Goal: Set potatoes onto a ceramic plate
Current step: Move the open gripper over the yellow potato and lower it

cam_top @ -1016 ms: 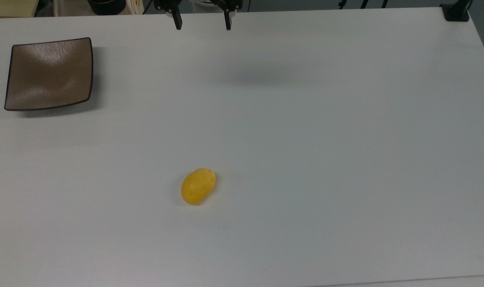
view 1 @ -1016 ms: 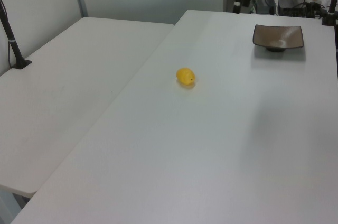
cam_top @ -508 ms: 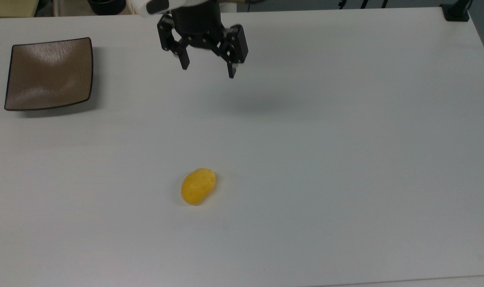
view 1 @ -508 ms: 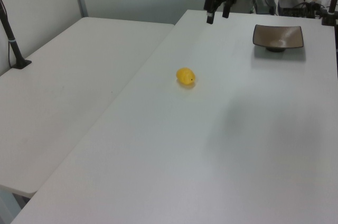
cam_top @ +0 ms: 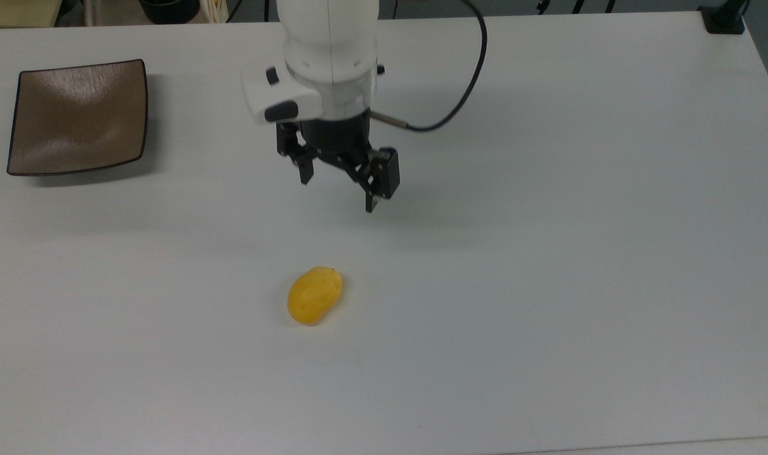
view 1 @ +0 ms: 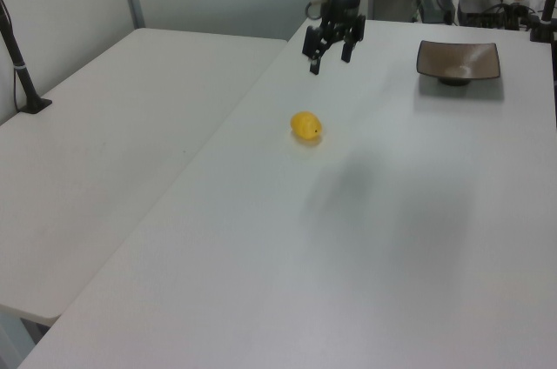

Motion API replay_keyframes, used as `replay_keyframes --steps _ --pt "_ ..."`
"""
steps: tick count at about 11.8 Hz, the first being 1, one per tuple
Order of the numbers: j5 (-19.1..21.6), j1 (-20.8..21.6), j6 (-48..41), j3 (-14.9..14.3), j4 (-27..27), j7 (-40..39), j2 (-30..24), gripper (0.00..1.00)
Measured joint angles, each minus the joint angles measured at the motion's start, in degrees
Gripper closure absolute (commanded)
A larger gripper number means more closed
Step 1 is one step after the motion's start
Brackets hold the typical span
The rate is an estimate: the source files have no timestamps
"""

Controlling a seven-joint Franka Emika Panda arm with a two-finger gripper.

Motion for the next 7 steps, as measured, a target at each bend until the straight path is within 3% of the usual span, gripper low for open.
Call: replay_keyframes --steps 7 --pt "-5.29 -0.56 14.28 -0.21 1.00 0.56 8.13 0.00"
